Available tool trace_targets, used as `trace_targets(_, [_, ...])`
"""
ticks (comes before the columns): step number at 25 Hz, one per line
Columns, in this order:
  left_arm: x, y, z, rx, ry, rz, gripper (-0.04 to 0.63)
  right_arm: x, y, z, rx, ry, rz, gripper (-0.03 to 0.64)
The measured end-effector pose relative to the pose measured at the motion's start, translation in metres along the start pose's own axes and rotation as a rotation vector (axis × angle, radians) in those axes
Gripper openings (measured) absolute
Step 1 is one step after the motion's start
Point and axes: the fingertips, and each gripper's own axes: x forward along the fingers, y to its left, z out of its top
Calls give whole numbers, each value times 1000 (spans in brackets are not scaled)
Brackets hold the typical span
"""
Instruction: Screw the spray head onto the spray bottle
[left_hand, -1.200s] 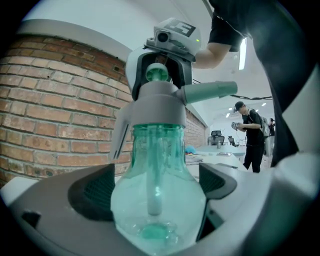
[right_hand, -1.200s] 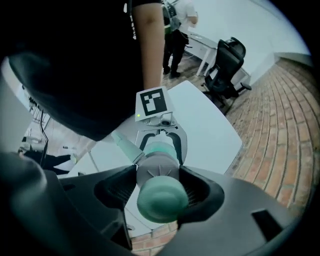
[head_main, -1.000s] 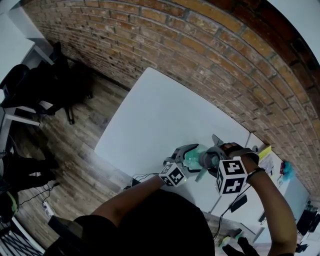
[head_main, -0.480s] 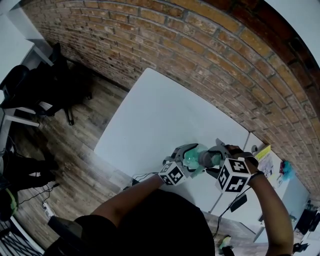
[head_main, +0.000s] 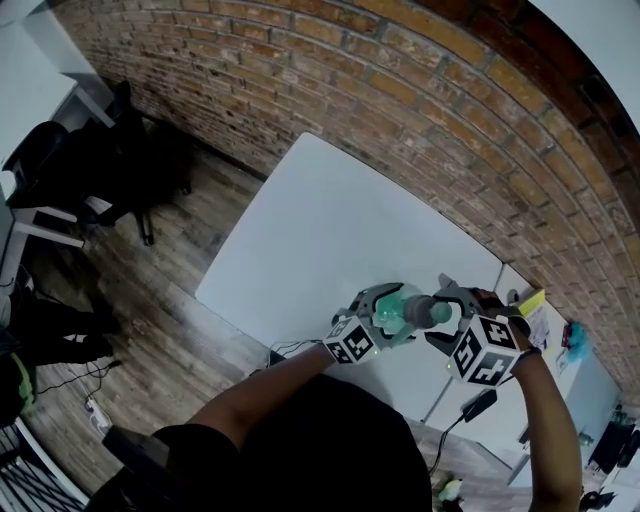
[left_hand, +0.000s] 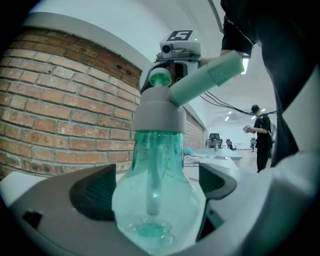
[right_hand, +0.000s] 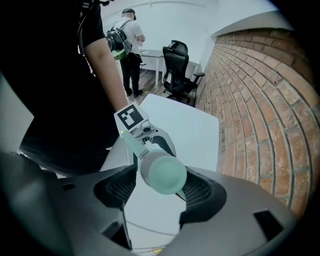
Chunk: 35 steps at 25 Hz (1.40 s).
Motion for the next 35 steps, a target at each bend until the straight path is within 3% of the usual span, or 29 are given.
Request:
trace_targets(4, [-8,-2,4,0,-10,8,518,-6,0,-1,113,-76,-51,272])
trace_targets(10, [-36,-19,8,10,-7,-47,515,-22,-3,-1,286,-206,-145,272])
trace_targets(17, [-89,-3,20,-58,-38,39,515,-66,-11,13,509,-438,-296,270])
trace_targets(23, [-154,24,60,-116,-120,162,483,-117,2,-1,857,-813,-548,270])
trace_targets(25, [-175,39,86,-150,-184,222,425,-127,8,-1,921,-898,-628,270])
trace_targets(29, [-201,55,127,-176,-217,256,212,-139,27,-12,982,-979,-807,270])
trace_targets(31, [-199,54,142,-175,-201,252,125,-141,40,-11,964,-1012,-838,268])
trace_targets(34, [-192,49,167,-157,-243,228,69,-146,58,-6,932,-1065,-861,257])
trace_targets(35, [-190,44,179,-139,-260,231,34,-149,63,-8,931,-1078,-875,203])
